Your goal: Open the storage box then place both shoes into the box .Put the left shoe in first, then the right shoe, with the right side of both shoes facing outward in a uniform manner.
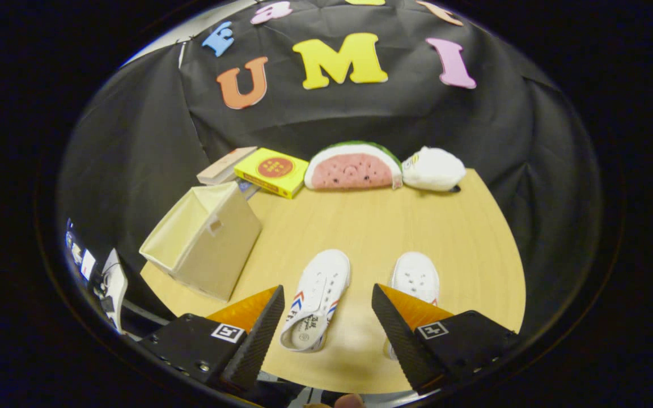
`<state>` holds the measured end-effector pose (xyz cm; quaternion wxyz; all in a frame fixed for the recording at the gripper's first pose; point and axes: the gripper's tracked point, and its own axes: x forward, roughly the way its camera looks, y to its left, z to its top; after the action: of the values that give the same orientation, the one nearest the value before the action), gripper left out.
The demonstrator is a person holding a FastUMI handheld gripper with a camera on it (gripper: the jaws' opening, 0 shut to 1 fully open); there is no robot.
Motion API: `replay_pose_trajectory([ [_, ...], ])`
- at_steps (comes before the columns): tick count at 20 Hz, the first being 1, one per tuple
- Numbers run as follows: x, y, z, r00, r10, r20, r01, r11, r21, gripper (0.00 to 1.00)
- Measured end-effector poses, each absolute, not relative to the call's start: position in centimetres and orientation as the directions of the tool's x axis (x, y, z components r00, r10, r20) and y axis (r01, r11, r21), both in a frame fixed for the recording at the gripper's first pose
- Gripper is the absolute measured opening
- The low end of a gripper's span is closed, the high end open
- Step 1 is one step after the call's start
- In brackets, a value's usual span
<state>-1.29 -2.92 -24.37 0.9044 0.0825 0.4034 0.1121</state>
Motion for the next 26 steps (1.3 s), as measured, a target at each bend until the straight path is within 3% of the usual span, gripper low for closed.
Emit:
replay_pose_trajectory([
  [7, 0.6, -0.9, -32.4, 0.381, 0.351, -0.856, -0.026, 0.929, 0.369, 0.95],
  [11, 1.2, -0.8, -35.3, 0.292, 0.35, -0.89, 0.051, 0.924, 0.379, 0.94],
  [13, 1.4, -0.6, -36.1, 0.26, 0.364, -0.894, 0.072, 0.916, 0.394, 0.8],
  [16, 1.1, 0.9, -36.7, 0.215, 0.41, -0.887, 0.09, 0.896, 0.436, 0.77],
  [19, 1.4, 1.6, -37.0, 0.186, 0.412, -0.892, 0.102, 0.895, 0.435, 0.39],
  [22, 1.3, 1.0, -37.1, 0.158, 0.384, -0.91, 0.106, 0.909, 0.402, 0.13],
  [23, 1.5, 0.9, -37.2, 0.16, 0.386, -0.908, 0.116, 0.907, 0.406, 0.13],
  [24, 1.2, 1.1, -37.2, 0.156, 0.398, -0.904, 0.127, 0.9, 0.417, 0.03],
  [26, 0.9, 1.1, -36.9, 0.152, 0.418, -0.895, 0.135, 0.889, 0.438, 0.03],
])
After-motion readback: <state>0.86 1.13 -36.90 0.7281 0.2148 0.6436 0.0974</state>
